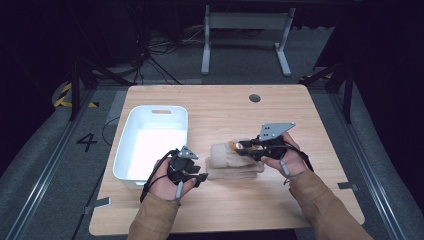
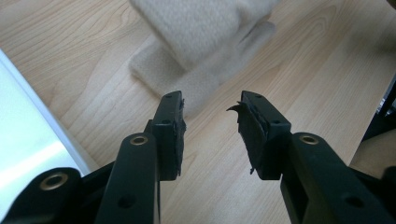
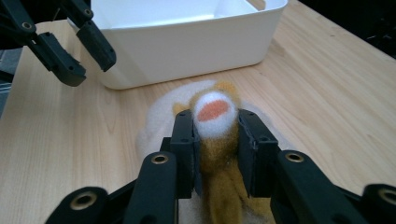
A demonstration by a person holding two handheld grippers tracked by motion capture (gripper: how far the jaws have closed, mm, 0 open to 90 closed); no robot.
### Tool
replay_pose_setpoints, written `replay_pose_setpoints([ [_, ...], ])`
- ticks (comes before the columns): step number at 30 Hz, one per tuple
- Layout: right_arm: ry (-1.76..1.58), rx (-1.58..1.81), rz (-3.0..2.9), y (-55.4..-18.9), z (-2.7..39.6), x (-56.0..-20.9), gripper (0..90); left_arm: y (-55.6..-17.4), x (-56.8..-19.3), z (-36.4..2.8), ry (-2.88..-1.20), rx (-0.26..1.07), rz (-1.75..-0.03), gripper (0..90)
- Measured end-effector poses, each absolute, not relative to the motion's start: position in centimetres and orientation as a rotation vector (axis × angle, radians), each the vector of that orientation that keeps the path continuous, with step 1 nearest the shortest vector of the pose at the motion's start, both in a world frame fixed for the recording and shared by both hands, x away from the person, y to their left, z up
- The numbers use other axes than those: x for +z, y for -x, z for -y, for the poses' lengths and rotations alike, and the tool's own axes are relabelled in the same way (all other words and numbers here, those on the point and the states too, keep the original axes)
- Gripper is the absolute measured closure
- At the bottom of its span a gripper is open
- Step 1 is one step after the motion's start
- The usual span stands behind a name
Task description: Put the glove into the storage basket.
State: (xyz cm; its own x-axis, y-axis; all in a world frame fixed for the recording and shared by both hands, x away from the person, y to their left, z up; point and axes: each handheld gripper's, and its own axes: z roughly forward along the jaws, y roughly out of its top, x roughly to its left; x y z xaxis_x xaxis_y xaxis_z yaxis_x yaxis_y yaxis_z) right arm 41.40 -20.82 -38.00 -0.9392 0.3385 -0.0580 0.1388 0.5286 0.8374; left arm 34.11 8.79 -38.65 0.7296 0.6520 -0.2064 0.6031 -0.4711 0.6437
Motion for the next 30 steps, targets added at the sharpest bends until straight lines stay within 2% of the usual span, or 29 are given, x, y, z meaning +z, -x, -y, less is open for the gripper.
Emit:
replay_pose_setpoints([
  [14, -0.403, 1.354, -2.629, -41.3, 19.2, -40.0, 70.6, -34.2, -38.7, -8.8, -2.206, 0.084, -0.945, 60.9],
  [30, -0.479, 1.160, -2.700, -41.3, 19.2, -41.9, 67.7, -34.4, -38.7, -8.5, -2.227, 0.083, -0.932, 60.6],
])
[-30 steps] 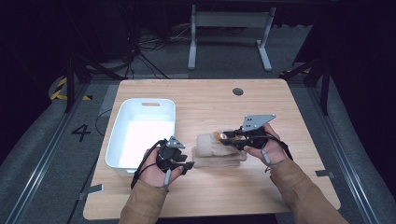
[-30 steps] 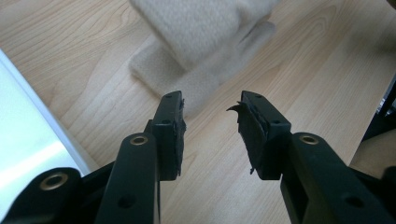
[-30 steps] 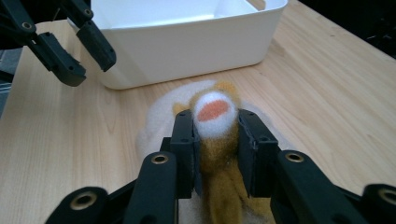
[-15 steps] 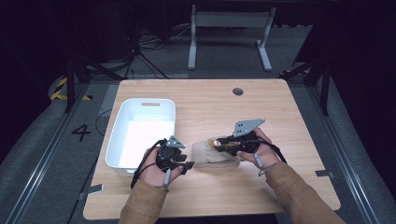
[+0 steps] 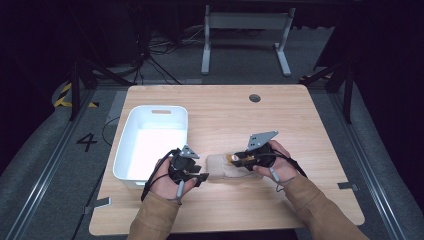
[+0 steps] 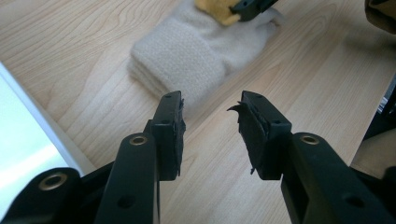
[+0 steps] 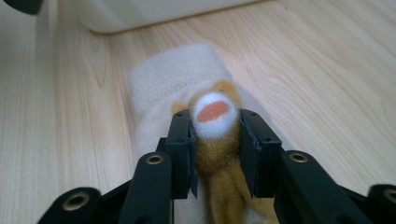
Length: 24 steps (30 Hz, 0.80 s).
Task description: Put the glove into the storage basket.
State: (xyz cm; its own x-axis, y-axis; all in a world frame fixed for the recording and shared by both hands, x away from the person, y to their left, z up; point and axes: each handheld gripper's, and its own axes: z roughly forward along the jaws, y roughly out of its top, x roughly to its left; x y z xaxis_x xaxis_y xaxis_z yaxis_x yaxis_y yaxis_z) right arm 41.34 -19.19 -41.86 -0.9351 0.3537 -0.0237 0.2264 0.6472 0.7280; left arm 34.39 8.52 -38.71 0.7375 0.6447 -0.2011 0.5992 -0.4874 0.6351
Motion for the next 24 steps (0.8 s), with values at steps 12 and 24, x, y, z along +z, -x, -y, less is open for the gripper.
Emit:
replay_pose_setpoints([
  [12, -0.527, 1.247, -2.611, -40.8, 19.9, -41.3, 48.6, -34.8, -38.7, -7.7, -2.237, 0.076, -0.908, 57.7],
  [24, -0.670, 1.295, -2.472, -40.2, 23.9, -39.8, 48.4, -35.9, -38.5, -5.9, -2.243, 0.088, -0.859, 53.3],
])
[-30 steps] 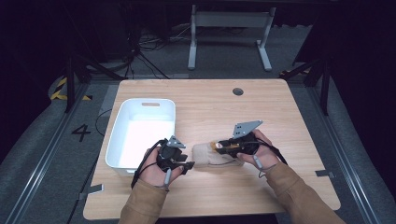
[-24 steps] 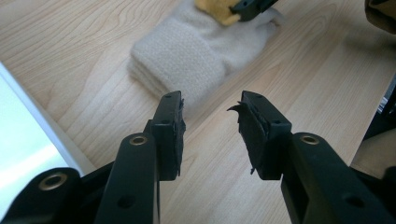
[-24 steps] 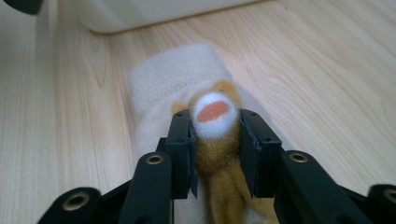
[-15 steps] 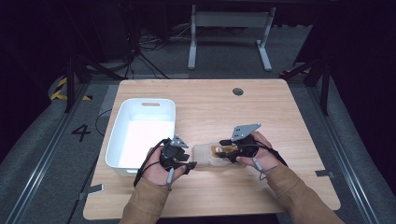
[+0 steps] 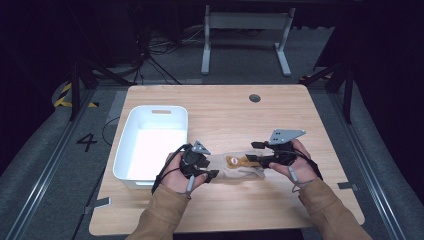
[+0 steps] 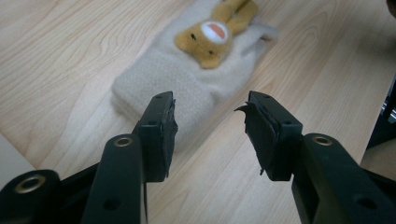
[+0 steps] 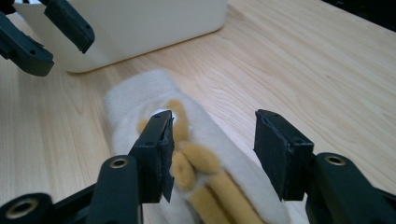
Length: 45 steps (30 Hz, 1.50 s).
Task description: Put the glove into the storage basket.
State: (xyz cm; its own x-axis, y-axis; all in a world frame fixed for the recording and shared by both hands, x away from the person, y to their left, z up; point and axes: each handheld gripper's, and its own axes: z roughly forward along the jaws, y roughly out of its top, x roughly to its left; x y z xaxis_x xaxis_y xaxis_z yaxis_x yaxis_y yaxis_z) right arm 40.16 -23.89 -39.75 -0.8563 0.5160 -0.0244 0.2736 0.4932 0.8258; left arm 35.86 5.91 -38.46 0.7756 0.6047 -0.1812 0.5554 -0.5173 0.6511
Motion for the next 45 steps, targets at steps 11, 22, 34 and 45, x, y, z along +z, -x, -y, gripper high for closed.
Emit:
replay_pose_setpoints([
  [11, -0.818, 1.274, -2.380, -39.7, 28.2, -39.3, 48.4, -36.9, -38.4, -4.8, -2.247, 0.100, -0.839, 47.7],
  [22, -0.923, 1.296, -2.340, -38.9, 32.2, -39.2, 52.4, -38.0, -38.9, -3.1, -2.319, 0.092, -0.778, 36.4],
  [34, -0.987, 1.287, -2.302, -37.8, 34.6, -39.3, 51.4, -39.0, -39.8, -1.5, -2.352, 0.083, -0.707, 24.2],
  [45, -1.024, 1.296, -2.277, -37.2, 35.7, -39.5, 51.5, -39.8, -40.6, -0.8, -2.284, 0.124, -0.689, 20.1],
])
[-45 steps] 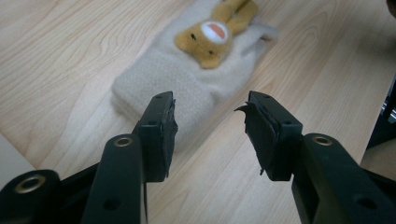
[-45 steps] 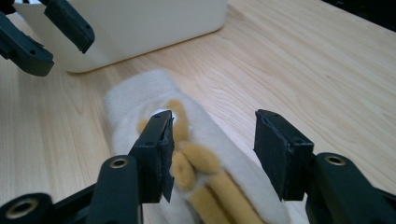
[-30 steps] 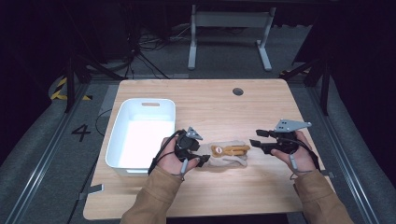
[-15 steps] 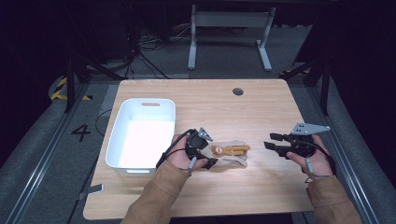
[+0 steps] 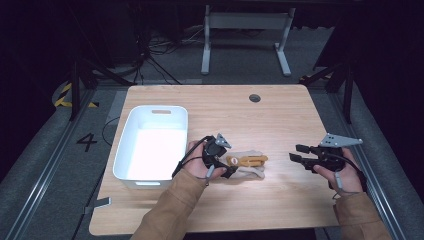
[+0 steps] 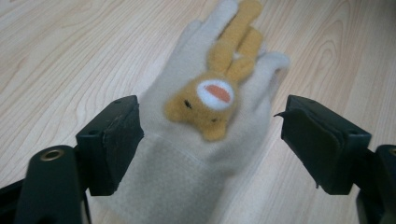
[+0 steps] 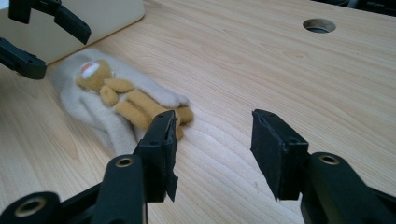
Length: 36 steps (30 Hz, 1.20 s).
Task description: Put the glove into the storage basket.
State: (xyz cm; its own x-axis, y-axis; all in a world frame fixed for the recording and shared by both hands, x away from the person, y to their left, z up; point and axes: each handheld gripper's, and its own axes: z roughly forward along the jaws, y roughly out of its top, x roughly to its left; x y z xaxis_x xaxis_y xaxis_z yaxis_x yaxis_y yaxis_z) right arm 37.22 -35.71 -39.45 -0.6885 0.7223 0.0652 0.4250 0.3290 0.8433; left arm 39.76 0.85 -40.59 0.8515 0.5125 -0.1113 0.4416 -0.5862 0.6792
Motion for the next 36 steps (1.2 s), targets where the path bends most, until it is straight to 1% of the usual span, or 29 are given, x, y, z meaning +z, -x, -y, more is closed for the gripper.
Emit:
replay_pose_setpoints([
  [2, -1.024, 1.304, -2.274, -37.3, 35.7, -39.4, 51.5, -39.8, -40.9, -0.9, -2.273, 0.129, -0.685, 18.5],
  [7, -1.009, 1.312, -2.284, -37.4, 35.4, -39.5, 51.5, -39.9, -41.4, -0.9, -2.271, 0.160, -0.686, 18.0],
  [13, -1.018, 1.321, -2.283, -37.3, 35.4, -39.5, 51.4, -40.2, -42.2, -0.8, -2.307, 0.187, -0.683, 18.4],
  [21, -1.016, 1.320, -2.295, -37.4, 35.2, -39.7, 51.2, -40.6, -42.8, -0.6, -2.350, 0.189, -0.646, 16.9],
  [23, -1.015, 1.316, -2.300, -37.4, 35.1, -39.8, 51.2, -40.6, -42.9, -0.5, -2.341, 0.198, -0.648, 17.2],
  [28, -1.016, 1.309, -2.305, -37.4, 35.0, -39.9, 50.9, -40.7, -43.4, -0.1, -2.384, 0.186, -0.629, 16.5],
  [36, -1.014, 1.313, -2.299, -37.2, 35.1, -39.9, 50.9, -40.3, -43.6, -0.1, -2.414, 0.120, -0.591, 16.0],
])
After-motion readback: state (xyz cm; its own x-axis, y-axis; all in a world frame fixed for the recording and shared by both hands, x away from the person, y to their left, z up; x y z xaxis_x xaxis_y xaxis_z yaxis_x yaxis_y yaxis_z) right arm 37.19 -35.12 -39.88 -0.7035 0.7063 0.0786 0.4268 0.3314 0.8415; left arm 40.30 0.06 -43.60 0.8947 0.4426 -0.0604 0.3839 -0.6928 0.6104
